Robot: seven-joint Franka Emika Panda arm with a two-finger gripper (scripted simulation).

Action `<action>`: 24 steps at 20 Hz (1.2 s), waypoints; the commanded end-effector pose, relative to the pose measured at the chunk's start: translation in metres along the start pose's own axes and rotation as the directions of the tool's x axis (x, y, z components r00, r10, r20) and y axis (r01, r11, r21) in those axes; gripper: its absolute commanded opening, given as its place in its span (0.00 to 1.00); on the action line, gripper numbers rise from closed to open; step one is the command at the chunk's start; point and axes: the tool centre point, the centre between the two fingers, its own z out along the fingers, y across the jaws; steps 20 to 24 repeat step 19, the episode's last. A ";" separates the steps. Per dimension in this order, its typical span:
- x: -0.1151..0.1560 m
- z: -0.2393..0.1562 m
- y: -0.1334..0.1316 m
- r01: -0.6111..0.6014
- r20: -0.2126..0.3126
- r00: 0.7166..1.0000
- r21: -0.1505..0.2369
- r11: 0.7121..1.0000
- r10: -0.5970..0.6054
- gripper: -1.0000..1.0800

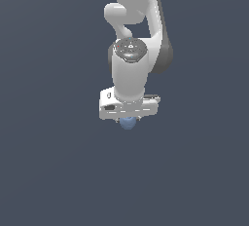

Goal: Pick up the object and move it to a goal position.

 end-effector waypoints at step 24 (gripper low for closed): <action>-0.018 -0.132 0.015 0.000 0.000 1.000 0.000 1.000 0.000 0.00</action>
